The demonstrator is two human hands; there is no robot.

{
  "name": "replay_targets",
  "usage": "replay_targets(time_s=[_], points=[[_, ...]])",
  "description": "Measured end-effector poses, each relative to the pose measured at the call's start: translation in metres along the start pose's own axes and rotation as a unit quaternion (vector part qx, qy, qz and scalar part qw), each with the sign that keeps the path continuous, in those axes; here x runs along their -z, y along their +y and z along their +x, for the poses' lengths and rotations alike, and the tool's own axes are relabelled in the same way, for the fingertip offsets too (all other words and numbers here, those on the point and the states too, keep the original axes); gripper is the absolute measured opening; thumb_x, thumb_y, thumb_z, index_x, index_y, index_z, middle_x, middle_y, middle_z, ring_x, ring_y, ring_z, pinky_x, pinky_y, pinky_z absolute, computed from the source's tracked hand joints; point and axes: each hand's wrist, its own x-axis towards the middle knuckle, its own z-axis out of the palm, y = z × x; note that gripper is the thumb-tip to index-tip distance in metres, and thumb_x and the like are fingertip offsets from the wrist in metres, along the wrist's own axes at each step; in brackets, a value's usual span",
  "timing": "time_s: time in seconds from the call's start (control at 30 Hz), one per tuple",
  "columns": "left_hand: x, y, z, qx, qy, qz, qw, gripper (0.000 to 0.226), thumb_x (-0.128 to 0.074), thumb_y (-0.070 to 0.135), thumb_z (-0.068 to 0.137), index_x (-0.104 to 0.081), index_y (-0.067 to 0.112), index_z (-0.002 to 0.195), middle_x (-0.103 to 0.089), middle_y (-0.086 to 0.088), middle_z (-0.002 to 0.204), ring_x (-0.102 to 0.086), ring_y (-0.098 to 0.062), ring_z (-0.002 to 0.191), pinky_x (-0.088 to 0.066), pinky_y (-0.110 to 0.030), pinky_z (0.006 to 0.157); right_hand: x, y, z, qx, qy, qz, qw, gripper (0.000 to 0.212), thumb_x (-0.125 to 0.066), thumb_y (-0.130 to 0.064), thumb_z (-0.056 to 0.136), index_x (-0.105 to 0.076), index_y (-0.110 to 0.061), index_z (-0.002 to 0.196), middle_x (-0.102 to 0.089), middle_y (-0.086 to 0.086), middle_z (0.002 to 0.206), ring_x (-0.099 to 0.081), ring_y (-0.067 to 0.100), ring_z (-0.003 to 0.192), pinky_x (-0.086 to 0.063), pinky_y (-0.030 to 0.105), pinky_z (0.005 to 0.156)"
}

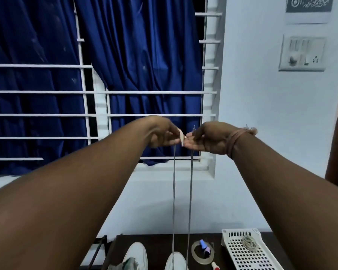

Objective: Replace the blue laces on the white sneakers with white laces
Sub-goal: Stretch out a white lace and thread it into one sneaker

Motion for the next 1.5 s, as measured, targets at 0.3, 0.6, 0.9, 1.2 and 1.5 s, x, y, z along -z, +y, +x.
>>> replay_targets(time_s=[0.3, 0.6, 0.9, 1.2, 1.5], points=[[-0.005, -0.018, 0.017, -0.182, 0.204, 0.149, 0.950, 0.018, -0.074, 0.031, 0.087, -0.080, 0.015, 0.089, -0.077, -0.001, 0.090, -0.067, -0.017, 0.082, -0.049, -0.031, 0.068, 0.002, 0.025, 0.029, 0.203, 0.190, -0.161, 0.947, 0.013, -0.069, -0.020, 0.092, -0.078, -0.011, 0.092, -0.056, 0.006, 0.060, -0.042, 0.016, 0.047, -0.040, 0.024, 0.049], [-0.012, -0.036, 0.027, -0.203, 0.194, 0.096, 0.955, 0.011, -0.072, 0.023, 0.091, -0.074, 0.016, 0.083, -0.076, -0.001, 0.069, -0.076, -0.023, 0.085, -0.060, -0.046, 0.089, -0.011, 0.038, 0.036, 0.272, 0.251, -0.078, 0.926, 0.005, -0.079, -0.013, 0.083, -0.077, -0.011, 0.079, -0.074, -0.002, 0.077, -0.065, 0.011, 0.068, -0.052, 0.027, 0.068], [-0.012, -0.114, 0.035, -0.140, 0.193, 0.096, 0.966, 0.025, -0.049, 0.008, 0.100, -0.056, 0.014, 0.077, -0.068, -0.013, 0.087, -0.060, -0.026, 0.071, -0.057, -0.045, 0.077, -0.004, 0.082, 0.045, 0.173, 0.233, -0.185, 0.939, 0.013, -0.056, -0.015, 0.097, -0.061, -0.008, 0.087, -0.067, 0.016, 0.075, -0.048, 0.019, 0.048, -0.037, 0.023, 0.046], [-0.017, -0.305, 0.048, 0.047, 0.143, 0.247, 0.957, 0.028, -0.054, 0.023, 0.098, -0.068, 0.002, 0.110, -0.068, -0.019, 0.119, -0.064, -0.038, 0.114, -0.051, -0.044, 0.098, 0.019, 0.271, 0.071, -0.041, 0.161, -0.453, 0.876, 0.024, -0.067, -0.023, 0.082, -0.062, -0.004, 0.068, -0.060, 0.012, 0.068, -0.063, 0.030, 0.072, -0.039, 0.023, 0.055], [-0.041, -0.417, 0.026, 0.111, 0.063, 0.282, 0.951, 0.017, -0.062, 0.020, 0.092, -0.060, 0.019, 0.076, -0.071, -0.010, 0.099, -0.068, -0.029, 0.101, -0.052, -0.036, 0.084, 0.050, 0.394, 0.065, -0.100, 0.096, -0.463, 0.875, 0.020, -0.063, -0.014, 0.087, -0.062, -0.015, 0.067, -0.061, -0.002, 0.070, -0.061, 0.018, 0.069, -0.054, 0.026, 0.067]])
